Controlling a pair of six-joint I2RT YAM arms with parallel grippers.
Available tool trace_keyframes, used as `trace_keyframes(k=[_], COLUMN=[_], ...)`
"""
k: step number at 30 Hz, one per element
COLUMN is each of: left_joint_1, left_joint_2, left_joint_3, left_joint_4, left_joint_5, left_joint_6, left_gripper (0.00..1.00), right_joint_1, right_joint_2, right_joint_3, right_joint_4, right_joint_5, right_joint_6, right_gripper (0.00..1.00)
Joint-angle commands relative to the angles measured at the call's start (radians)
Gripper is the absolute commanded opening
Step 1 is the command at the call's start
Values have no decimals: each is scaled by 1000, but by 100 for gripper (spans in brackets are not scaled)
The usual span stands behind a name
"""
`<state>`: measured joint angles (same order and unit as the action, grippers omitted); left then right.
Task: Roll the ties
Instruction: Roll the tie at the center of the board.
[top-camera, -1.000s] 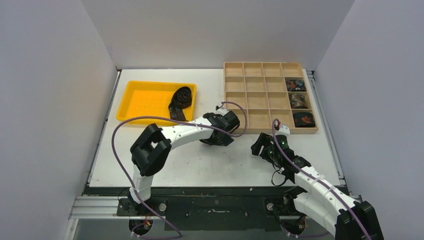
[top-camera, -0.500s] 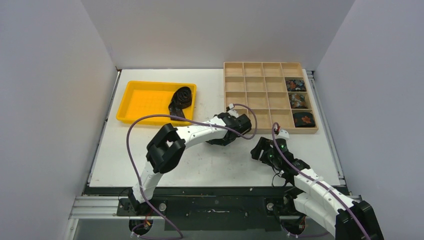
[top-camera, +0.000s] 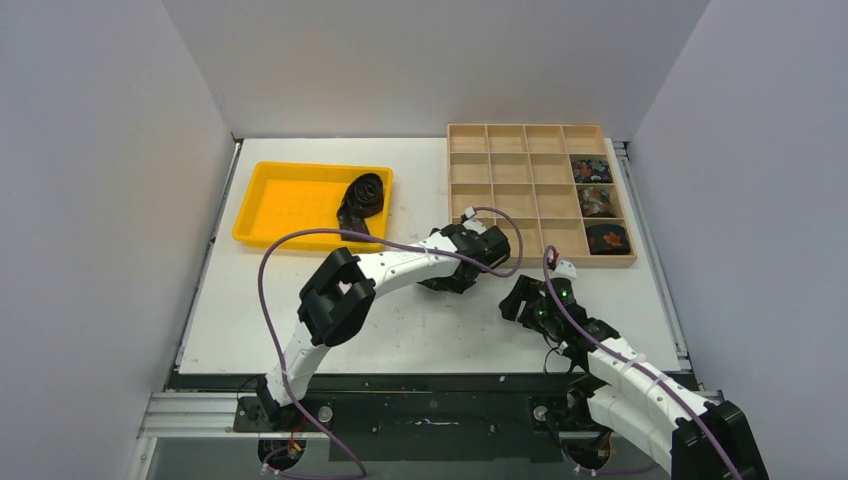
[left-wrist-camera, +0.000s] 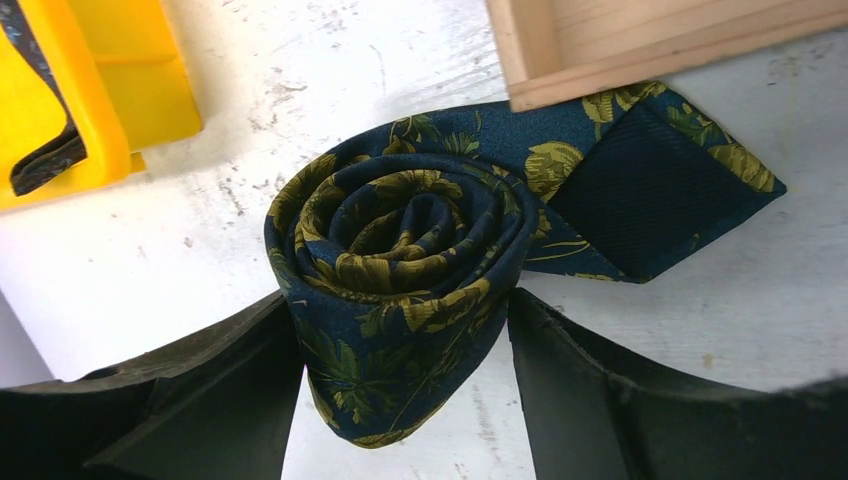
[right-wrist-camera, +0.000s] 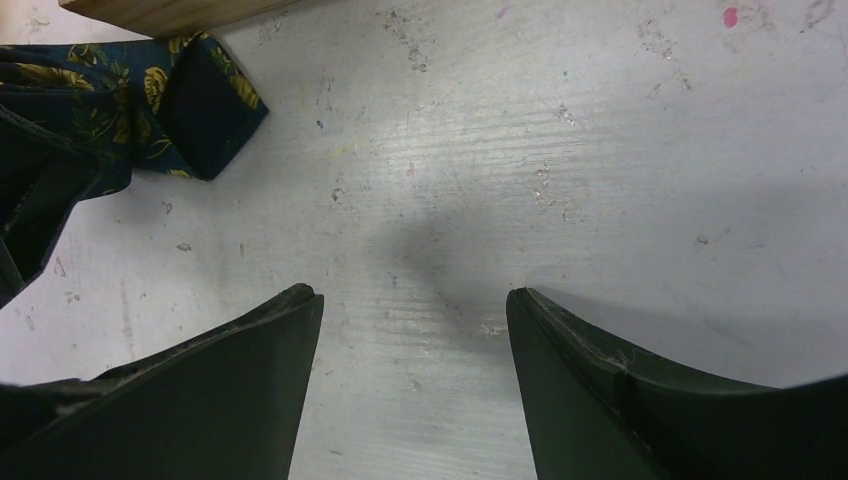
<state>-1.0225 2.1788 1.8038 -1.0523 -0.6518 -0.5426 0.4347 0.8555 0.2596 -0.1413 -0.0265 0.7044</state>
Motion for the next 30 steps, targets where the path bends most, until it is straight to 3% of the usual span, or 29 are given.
trace_keyframes(k=[1,10,22,30], left_joint_1=[-15,-27,-53,-53], left_joint_2=[-6,-59,-63,-28], left_joint_3=[52,67,136,154], left_joint_4=[54,55,33,84], left_joint_5=[69,79,75,170], left_joint_6=[-20,-22,-14,0], left_gripper=[70,79,79,79], right_joint_1=[8,9,9,9], right_joint_2=[-13,-18,-24,-47], right_joint_3=[-2,-3,-4,-5], right_joint_4=[52,51,51,40], right_joint_5=[-1,-3,-3,-6], right_joint_6=[8,9,9,15], right_gripper=[69,69,69,69])
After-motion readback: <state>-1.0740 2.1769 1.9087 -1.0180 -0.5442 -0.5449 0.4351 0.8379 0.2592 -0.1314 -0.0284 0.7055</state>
